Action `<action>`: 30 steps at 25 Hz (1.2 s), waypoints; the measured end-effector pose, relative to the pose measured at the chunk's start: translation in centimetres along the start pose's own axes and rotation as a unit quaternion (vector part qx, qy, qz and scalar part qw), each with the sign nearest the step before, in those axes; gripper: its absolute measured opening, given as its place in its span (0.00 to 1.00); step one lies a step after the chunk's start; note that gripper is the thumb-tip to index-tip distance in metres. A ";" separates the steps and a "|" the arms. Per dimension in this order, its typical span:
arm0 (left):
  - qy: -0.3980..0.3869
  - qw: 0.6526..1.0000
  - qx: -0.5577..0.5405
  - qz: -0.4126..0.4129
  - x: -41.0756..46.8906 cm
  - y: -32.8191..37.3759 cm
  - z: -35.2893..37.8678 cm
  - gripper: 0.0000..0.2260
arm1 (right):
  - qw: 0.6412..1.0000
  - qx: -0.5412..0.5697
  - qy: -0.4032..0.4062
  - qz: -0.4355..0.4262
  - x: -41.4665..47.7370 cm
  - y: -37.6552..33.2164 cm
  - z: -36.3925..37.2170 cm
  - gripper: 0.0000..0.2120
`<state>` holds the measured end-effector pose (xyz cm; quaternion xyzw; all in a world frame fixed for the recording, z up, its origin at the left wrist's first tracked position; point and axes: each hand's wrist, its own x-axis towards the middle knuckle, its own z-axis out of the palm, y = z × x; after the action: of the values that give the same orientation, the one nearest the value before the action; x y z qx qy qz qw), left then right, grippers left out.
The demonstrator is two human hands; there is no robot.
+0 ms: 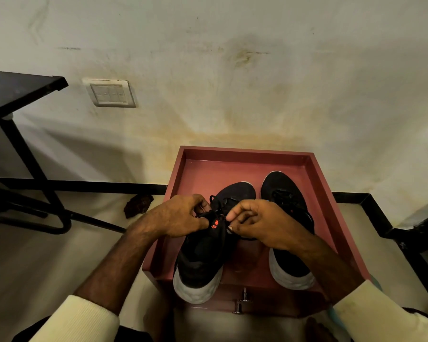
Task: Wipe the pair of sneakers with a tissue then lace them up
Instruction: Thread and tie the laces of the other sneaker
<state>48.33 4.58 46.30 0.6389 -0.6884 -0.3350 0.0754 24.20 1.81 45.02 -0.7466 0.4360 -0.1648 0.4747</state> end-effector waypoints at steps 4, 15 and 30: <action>0.003 1.000 -0.005 0.009 -0.1 -0.1 0.0 0.14 | 0.998 0.004 0.057 -0.007 0.1 0.0 0.8 0.04; -0.009 1.000 -0.029 0.003 -0.2 0.1 0.3 0.15 | 0.992 -0.069 0.108 -0.005 0.2 -0.3 1.5 0.04; 0.018 1.000 -0.003 -0.014 0.0 0.3 0.6 0.14 | 0.996 -0.030 0.076 -0.026 0.2 0.6 1.3 0.02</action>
<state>47.75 4.83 46.01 0.6544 -0.6768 -0.3262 0.0852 24.92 2.30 43.83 -0.7567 0.4560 -0.2206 0.4133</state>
